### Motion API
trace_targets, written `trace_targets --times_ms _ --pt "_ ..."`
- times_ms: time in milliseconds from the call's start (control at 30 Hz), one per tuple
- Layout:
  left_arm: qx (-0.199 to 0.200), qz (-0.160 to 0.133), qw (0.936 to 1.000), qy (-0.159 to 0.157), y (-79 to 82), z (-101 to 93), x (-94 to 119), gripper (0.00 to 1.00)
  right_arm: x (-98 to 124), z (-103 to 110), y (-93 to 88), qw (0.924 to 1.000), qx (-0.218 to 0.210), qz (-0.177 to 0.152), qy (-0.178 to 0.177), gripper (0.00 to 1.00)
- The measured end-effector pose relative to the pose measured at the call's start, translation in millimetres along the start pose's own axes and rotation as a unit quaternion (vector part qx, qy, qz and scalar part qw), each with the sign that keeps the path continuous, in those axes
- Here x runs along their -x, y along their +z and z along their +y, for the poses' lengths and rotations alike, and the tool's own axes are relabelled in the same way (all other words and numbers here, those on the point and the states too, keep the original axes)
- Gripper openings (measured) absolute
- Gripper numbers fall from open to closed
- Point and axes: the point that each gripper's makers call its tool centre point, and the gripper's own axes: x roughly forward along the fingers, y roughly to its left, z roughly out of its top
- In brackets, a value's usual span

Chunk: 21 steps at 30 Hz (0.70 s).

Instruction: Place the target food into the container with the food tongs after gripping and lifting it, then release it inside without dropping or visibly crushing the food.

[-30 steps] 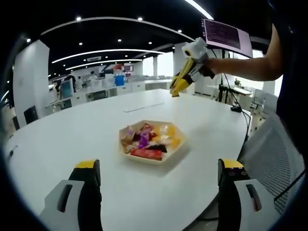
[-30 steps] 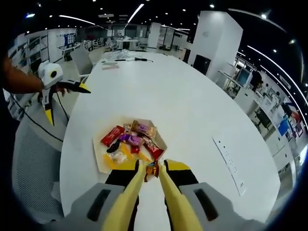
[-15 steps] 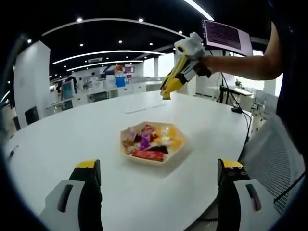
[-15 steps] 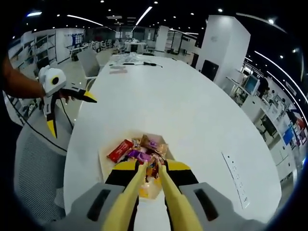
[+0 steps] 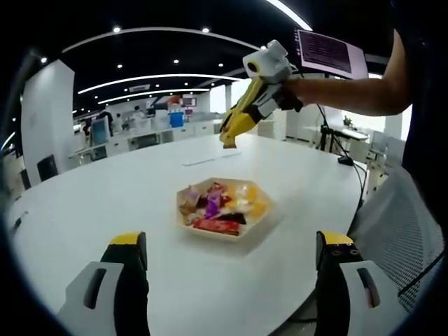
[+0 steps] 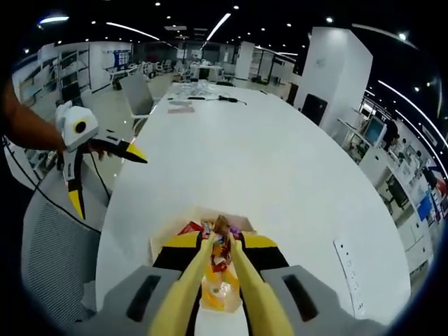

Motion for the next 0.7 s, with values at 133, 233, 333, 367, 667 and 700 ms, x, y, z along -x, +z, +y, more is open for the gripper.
trace_targets --times_ms 133,233,333,367,667,700 --pt "-0.001 0.001 1.0 -0.002 -0.2 -0.6 -0.3 0.97 -1.7 0.9 -0.7 1.0 0.007 -0.003 0.002 0.22" --pt "-0.001 0.001 1.0 -0.002 -0.2 -0.6 -0.5 0.97 -2.0 1.2 -1.0 1.0 0.005 -0.004 0.003 0.22" --pt "-0.001 0.001 1.0 -0.002 -0.1 -0.3 -0.6 0.97 -1.0 1.1 -0.6 1.0 0.005 -0.006 0.002 0.22" --pt "-0.001 0.001 1.0 -0.002 -0.2 -0.3 -0.6 0.97 -0.2 0.9 0.0 1.0 0.004 -0.007 0.002 0.22" --pt "-0.001 0.002 1.0 -0.003 -0.1 -1.4 -0.5 0.97 5.8 -0.9 2.7 0.9997 0.0 -0.025 -0.005 0.22" --pt "-0.001 0.002 1.0 -0.003 -0.1 -1.4 -0.5 0.97 6.4 -0.5 2.4 0.9996 -0.001 -0.028 -0.005 0.23"
